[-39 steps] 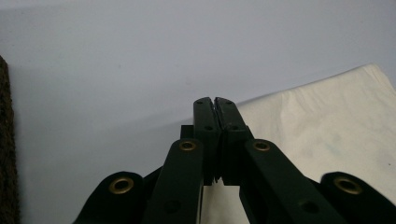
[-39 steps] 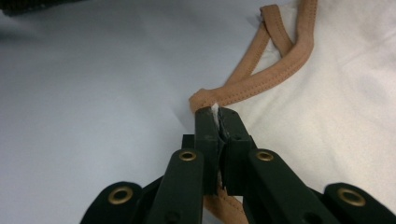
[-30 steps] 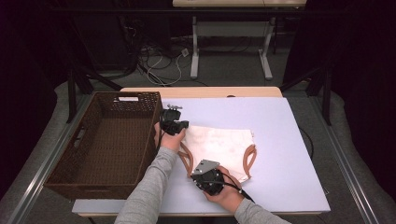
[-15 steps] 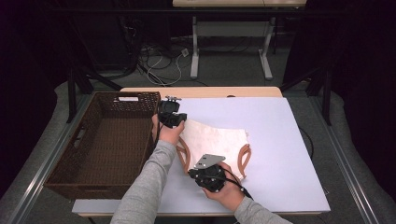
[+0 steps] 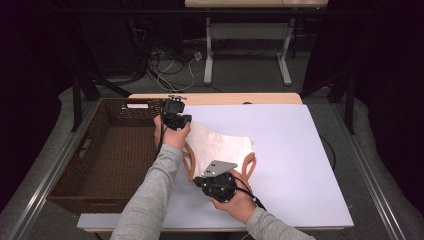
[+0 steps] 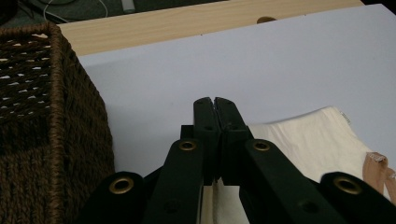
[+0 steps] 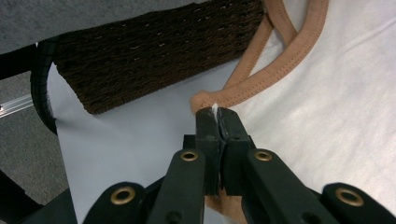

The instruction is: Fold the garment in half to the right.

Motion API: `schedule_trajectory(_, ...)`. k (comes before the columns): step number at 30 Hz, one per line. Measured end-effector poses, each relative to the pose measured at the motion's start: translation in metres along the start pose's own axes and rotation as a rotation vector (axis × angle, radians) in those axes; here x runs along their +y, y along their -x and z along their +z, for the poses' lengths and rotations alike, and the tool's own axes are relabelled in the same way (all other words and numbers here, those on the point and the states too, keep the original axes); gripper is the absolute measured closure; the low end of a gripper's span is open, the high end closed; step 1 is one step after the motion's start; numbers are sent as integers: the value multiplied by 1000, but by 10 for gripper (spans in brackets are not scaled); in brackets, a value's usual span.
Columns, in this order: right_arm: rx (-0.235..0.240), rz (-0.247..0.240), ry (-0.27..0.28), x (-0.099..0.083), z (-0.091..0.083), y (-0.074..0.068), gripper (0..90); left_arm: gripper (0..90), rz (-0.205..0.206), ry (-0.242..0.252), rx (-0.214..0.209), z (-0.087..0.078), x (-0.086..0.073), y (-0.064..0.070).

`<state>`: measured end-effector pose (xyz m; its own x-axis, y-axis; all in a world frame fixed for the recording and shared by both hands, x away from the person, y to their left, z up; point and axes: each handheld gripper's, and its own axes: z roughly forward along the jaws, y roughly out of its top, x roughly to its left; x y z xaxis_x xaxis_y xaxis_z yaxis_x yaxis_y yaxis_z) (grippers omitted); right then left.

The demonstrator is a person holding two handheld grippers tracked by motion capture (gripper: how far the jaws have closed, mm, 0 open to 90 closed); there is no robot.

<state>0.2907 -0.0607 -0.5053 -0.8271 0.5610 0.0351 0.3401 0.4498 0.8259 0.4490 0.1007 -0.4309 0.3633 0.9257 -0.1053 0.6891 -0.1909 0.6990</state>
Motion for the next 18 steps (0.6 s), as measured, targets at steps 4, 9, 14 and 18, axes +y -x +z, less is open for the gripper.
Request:
schedule_trajectory(4,-2,6,-9,-4,2,1,885,886,14,-20,2,6,0,3)
schedule_trajectory(9,0,35,-28,-12,3,5,885,886,36,-45,9,16,-1,11)
schedule_trajectory(14,4,49,-41,-19,4,6,885,886,32,-64,9,25,-1,15)
schedule_trajectory(18,3,52,-36,-21,2,7,887,886,25,-66,1,30,-1,17)
